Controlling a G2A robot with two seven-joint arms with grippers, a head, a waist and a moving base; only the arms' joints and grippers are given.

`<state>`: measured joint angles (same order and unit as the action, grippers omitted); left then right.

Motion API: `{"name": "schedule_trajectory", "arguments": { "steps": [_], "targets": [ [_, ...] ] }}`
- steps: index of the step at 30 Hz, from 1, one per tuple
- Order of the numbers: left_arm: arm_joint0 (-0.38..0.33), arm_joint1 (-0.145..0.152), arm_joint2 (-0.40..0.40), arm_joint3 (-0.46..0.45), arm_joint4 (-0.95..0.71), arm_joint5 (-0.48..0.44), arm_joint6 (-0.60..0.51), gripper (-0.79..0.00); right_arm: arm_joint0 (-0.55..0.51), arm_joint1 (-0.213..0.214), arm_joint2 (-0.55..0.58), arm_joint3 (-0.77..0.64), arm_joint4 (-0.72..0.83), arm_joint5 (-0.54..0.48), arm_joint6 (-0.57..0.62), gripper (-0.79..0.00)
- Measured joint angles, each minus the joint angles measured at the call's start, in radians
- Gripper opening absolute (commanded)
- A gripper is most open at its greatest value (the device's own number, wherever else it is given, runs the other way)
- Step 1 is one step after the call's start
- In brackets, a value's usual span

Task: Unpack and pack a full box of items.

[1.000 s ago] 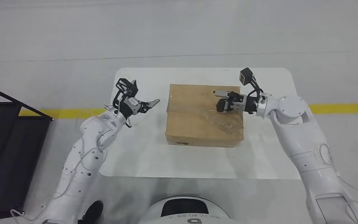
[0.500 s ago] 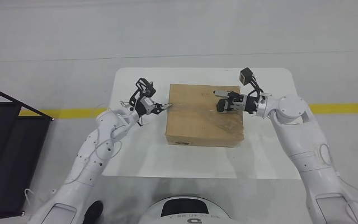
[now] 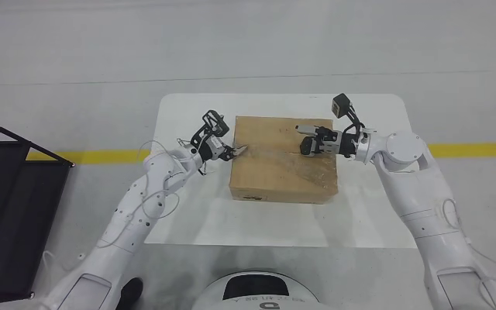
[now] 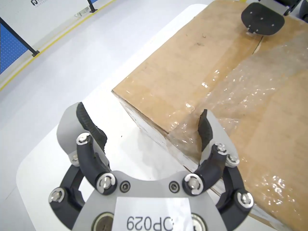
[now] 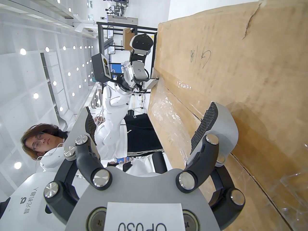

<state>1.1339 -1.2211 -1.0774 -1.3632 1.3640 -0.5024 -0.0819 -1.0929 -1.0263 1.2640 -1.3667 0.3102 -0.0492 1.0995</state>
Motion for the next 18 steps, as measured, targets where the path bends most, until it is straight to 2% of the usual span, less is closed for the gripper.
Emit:
{"name": "schedule_trajectory", "arguments": {
  "steps": [9, 13, 18],
  "targets": [
    [-0.022, -0.006, 0.015, 0.024, -0.018, -0.002, -0.027, 0.000, -0.009, 0.000, 0.018, -0.011, 0.036, -0.008, -0.004, 0.000],
    [-0.036, -0.010, 0.028, 0.040, -0.026, -0.004, -0.032, 0.000, -0.053, 0.014, 0.113, -0.045, 0.110, -0.088, -0.010, 0.000],
    [-0.047, -0.013, 0.035, 0.050, -0.027, -0.005, -0.034, 0.000, -0.143, 0.035, 0.228, -0.126, 0.100, -0.142, -0.024, 0.000]
  ]
}}
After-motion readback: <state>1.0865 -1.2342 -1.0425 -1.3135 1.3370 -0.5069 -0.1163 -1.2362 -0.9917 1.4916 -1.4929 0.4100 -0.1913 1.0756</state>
